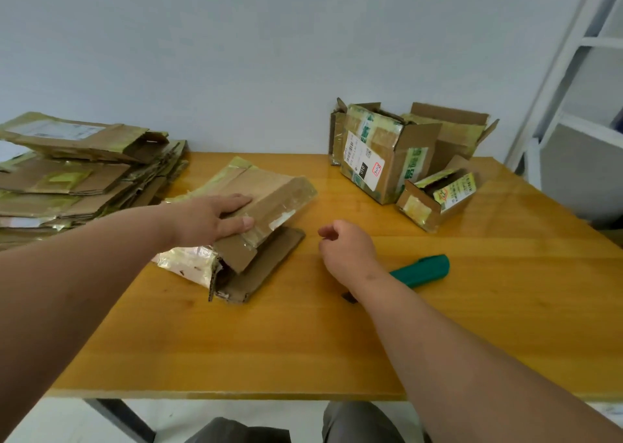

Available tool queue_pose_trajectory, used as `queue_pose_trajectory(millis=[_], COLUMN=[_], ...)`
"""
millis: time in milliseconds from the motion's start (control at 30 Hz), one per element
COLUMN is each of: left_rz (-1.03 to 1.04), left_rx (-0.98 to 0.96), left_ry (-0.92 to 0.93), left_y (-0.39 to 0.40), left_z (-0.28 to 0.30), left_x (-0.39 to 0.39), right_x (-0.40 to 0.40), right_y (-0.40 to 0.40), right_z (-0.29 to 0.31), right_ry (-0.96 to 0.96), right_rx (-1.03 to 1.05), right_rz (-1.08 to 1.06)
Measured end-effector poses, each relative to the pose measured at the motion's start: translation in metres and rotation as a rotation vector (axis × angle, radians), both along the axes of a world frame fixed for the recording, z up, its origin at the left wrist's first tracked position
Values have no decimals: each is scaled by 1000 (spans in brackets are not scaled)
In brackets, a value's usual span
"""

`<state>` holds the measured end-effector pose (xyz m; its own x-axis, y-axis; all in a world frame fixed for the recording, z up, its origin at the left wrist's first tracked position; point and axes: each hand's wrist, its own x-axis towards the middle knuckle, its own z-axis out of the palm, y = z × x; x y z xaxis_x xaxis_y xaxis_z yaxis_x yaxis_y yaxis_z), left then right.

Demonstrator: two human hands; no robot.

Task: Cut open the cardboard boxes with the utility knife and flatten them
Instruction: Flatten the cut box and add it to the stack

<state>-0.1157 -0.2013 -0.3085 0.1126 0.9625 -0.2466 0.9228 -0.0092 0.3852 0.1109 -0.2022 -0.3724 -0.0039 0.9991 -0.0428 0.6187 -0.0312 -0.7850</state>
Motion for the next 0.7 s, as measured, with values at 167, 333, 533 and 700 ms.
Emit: queue_pose_trajectory(millis=[167,333,533,700], left_rz=[24,109,168,199], left_rx=[-145,-152,-128,-96], left_ry=[-300,-544,-649,-643], left_y=[-6,-5,1,9], left_z=[12,17,19,22], left_x=[-12,-23,-23,-28], right_x=[-3,-5,-18,-30], right_y=[2,8,15,26], right_z=[-2,2,7,13], right_ry=[-84,-141,-93,88], right_rx=[13,-18,-12,3], right_rz=[-74,-77,-46,-26])
